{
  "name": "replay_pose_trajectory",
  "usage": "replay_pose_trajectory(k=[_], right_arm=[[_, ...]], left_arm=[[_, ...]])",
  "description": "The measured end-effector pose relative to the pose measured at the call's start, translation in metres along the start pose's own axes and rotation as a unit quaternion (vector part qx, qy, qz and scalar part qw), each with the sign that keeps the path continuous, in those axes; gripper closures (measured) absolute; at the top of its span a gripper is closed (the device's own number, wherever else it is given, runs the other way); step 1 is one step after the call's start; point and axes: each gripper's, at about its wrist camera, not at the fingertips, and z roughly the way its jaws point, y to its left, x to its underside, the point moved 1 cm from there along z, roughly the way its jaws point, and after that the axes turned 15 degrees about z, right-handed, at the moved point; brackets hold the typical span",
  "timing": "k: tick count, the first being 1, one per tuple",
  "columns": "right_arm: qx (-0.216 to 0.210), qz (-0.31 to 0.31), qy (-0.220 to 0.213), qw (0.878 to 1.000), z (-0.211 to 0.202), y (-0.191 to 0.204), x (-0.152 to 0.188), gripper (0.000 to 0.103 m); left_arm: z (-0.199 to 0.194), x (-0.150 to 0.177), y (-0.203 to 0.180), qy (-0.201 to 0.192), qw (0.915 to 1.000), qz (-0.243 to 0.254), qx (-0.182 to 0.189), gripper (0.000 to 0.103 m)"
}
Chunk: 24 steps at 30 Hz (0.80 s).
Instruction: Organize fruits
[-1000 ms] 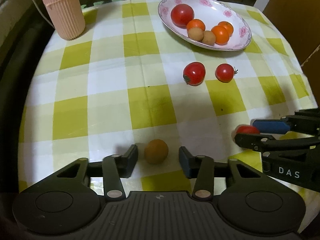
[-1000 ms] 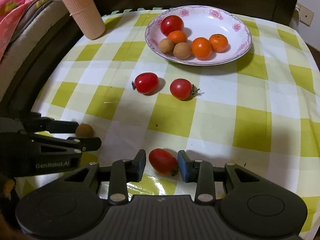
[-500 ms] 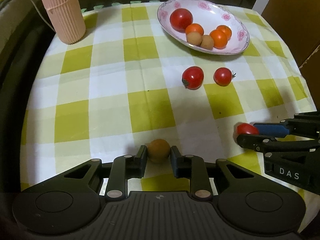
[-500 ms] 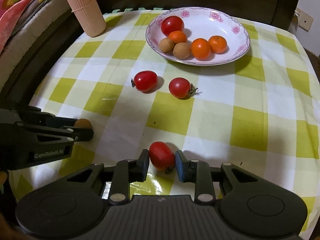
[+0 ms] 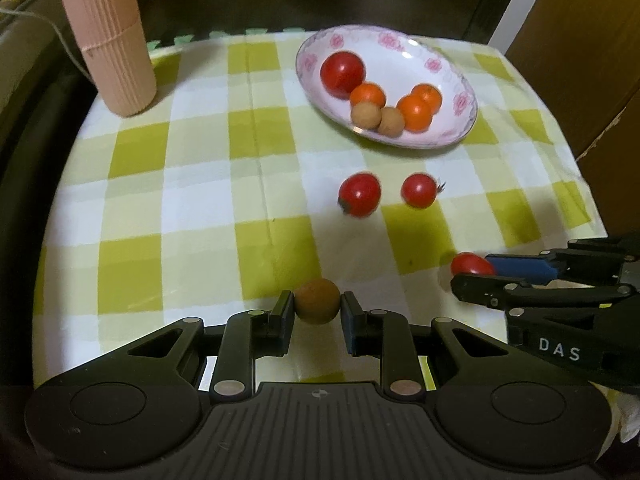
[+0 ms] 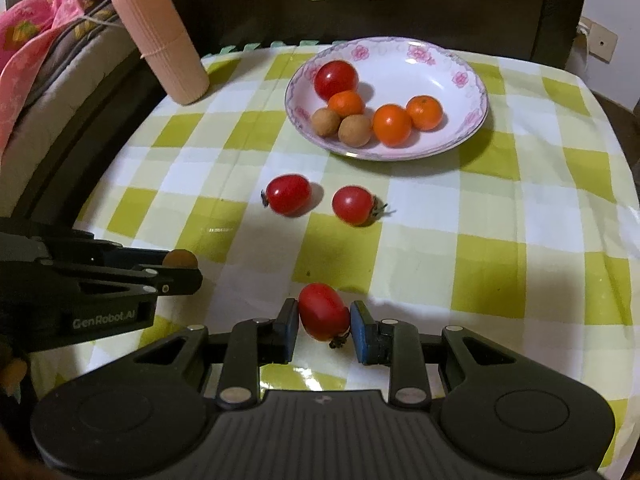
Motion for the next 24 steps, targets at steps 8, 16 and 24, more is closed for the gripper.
replay_pose_trajectory(k=[8, 16, 24], right_arm=[[-0.007, 0.017, -0.019, 1.000, -0.007, -0.004, -0.015, 0.076], [-0.008, 0.040, -0.038, 0.998, -0.010, -0.015, -0.036, 0.076], [-0.015, 0.064, -0.060, 0.996, -0.007, -0.024, -0.063, 0.076]], left_arm=[[-0.001, -0.022, -0.006, -0.017, 0.9998, 0.005, 0.006, 0.071], [0.003, -0.047, -0.010, -0.033, 0.9994, 0.007, 0.011, 0.071], [0.009, -0.080, -0.012, -0.051, 0.9985, 0.012, 0.012, 0.070]])
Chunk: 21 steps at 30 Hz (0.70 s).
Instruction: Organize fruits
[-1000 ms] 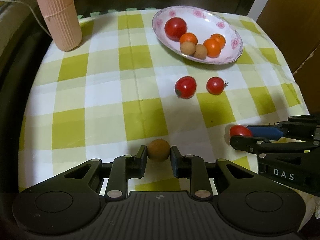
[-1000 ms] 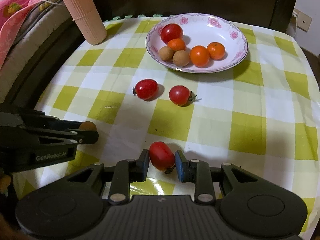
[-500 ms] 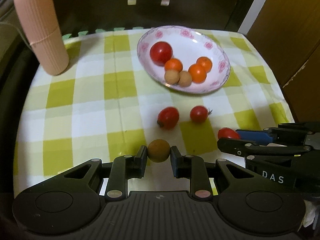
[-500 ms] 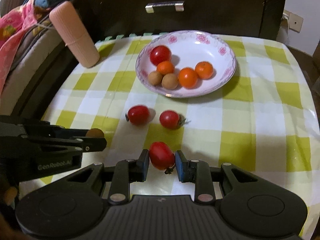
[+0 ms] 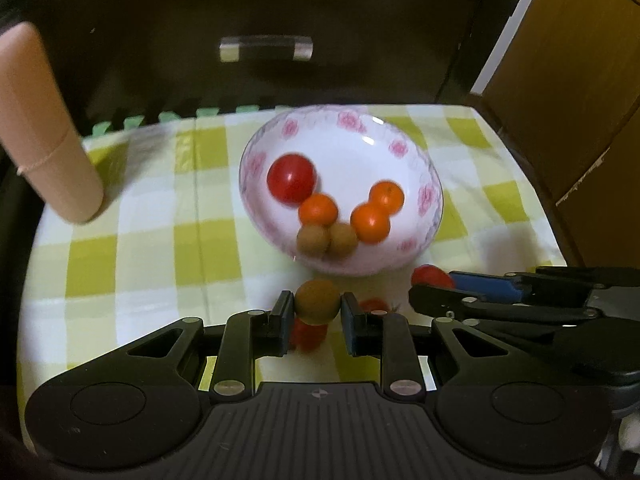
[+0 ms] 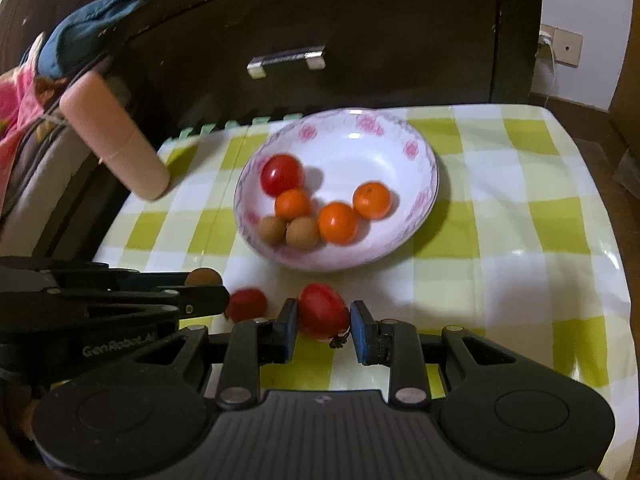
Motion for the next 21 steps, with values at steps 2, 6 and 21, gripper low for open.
replay_pose_trajectory(k=[2, 6, 21], right_arm=[[-0.001, 0.004, -0.004, 1.000, 0.004, -0.001, -0.007, 0.076], [-0.003, 0.013, -0.011, 1.000, 0.011, -0.002, -0.021, 0.076], [-0.010, 0.043, -0.012, 0.999, 0.039, -0.019, -0.050, 0.076]], left_arm=[[0.004, -0.007, 0.000, -0.001, 1.0000, 0.002, -0.001, 0.070], [0.012, -0.023, 0.004, -0.006, 1.0000, 0.002, -0.005, 0.071], [0.043, -0.062, 0.000, -0.016, 0.9996, 0.025, -0.003, 0.069]])
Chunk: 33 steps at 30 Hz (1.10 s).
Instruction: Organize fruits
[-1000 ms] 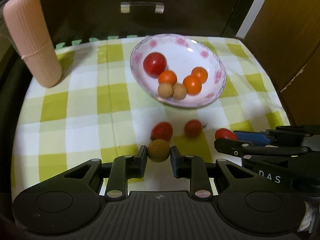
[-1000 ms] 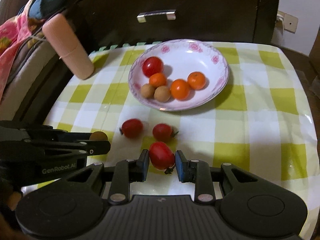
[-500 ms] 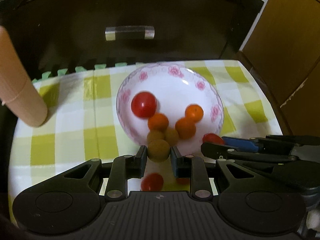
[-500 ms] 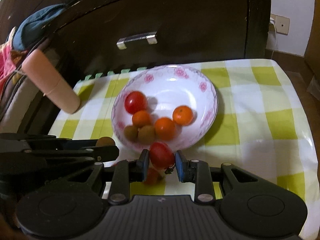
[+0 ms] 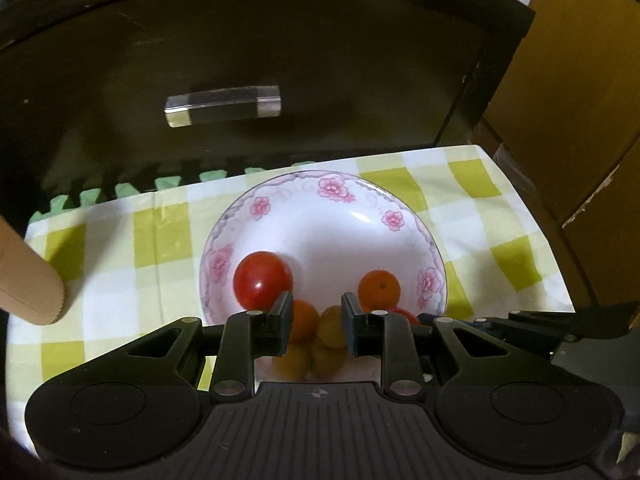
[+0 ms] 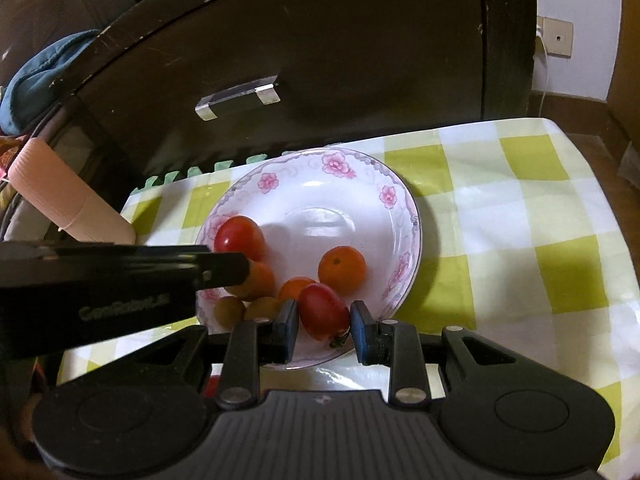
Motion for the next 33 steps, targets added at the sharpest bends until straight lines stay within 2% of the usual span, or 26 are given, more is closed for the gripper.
replay_pose_trajectory(k=[6, 12, 19, 33], right_arm=[[-0.004, 0.004, -0.006, 1.000, 0.007, 0.000, -0.004, 0.075], [-0.006, 0.011, -0.010, 1.000, 0.009, -0.001, -0.007, 0.075], [-0.011, 0.009, -0.027, 1.000, -0.003, 0.005, -0.009, 0.070], [0.001, -0.001, -0.039, 0.999, -0.033, 0.010, 0.011, 0.070]], left_arm=[[0.008, 0.003, 0.003, 0.002, 1.0000, -0.008, 0.003, 0.064], [0.001, 0.003, 0.009, -0.007, 0.9999, -0.014, -0.002, 0.065], [-0.016, 0.004, 0.011, -0.021, 0.9996, -0.014, -0.009, 0.063], [-0.051, 0.027, 0.002, -0.026, 0.9994, 0.003, -0.023, 0.059]])
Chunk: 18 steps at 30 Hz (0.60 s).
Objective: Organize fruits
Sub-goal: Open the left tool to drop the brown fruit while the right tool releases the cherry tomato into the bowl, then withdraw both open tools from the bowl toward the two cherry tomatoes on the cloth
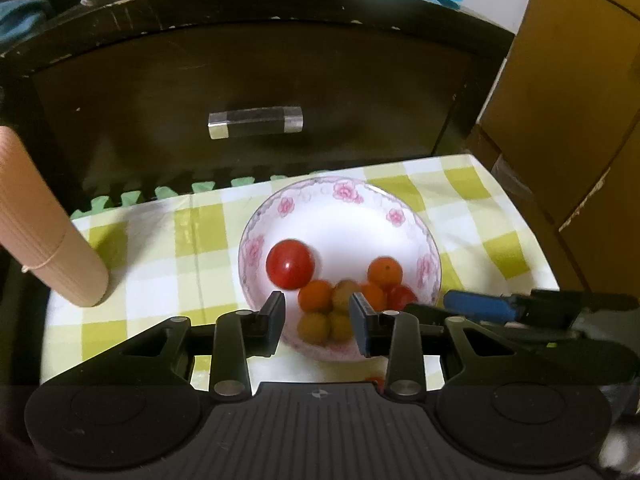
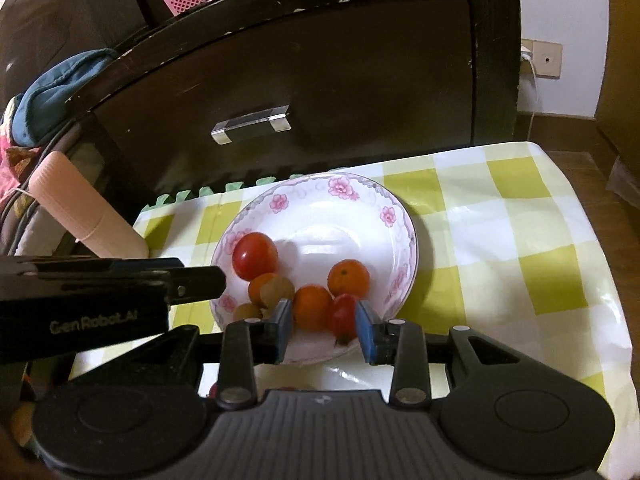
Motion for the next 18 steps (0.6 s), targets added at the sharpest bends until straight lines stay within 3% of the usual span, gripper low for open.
replay_pose_trajectory(k=[18], right_arm=[[0.022, -0.023, 0.021, 0.999, -0.022, 0.004, 0.038, 0.070]], left_arm=[[-0.018, 0.039, -0.021, 0.010, 0.9994, 0.033, -0.009, 0.057]])
